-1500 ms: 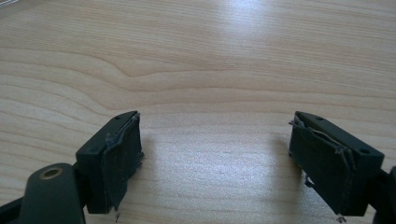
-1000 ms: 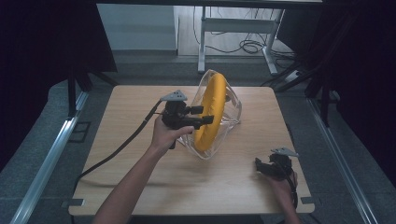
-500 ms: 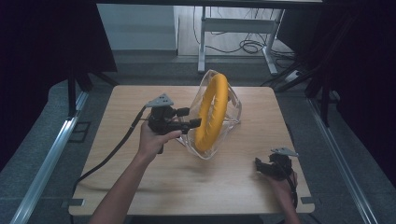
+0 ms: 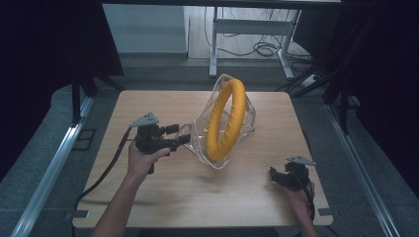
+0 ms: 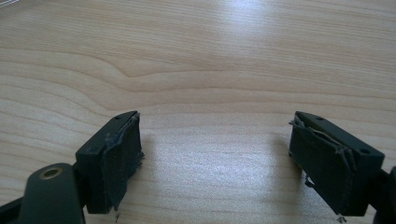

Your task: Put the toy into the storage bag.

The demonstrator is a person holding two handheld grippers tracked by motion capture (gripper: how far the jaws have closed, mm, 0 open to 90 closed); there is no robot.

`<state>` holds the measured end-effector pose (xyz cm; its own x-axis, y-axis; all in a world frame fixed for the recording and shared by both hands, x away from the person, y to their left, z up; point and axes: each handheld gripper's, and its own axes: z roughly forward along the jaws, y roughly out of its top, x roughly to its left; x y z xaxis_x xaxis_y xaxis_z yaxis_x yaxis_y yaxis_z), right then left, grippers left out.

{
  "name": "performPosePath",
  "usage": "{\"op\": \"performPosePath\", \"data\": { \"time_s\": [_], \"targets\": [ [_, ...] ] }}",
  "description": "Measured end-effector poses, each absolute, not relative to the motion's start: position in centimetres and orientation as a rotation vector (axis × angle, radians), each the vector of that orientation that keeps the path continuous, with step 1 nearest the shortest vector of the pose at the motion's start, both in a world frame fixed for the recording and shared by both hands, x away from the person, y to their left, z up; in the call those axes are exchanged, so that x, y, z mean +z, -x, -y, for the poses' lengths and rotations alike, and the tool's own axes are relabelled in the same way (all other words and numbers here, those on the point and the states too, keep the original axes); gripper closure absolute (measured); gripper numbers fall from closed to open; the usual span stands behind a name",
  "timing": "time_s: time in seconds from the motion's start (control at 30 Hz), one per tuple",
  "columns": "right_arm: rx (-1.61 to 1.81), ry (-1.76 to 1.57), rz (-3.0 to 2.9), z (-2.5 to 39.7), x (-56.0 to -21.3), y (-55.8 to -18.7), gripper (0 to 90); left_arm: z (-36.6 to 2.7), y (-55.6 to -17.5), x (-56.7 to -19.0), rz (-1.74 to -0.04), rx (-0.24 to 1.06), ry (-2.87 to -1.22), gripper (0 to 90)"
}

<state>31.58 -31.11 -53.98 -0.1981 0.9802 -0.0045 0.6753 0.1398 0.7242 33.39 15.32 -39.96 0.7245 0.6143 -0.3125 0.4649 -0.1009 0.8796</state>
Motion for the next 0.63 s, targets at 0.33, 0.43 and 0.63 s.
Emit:
{"op": "performPosePath", "data": {
  "time_s": [0.33, 0.43, 0.63],
  "targets": [
    [0.827, -1.586, -1.934, 31.1, -54.0, -31.6, 16.9, -17.0, -32.4, -41.7, -0.904, 0.180, -1.748, 31.7],
    [0.827, -1.586, -1.934, 31.1, -54.0, -31.6, 16.9, -17.1, -32.3, -41.7, -0.905, 0.190, -1.750, 31.7],
    [0.828, -1.586, -1.933, 31.1, -54.0, -31.6, 16.9, -17.4, -32.5, -41.9, -0.907, 0.191, -1.750, 31.6]
  ]
}}
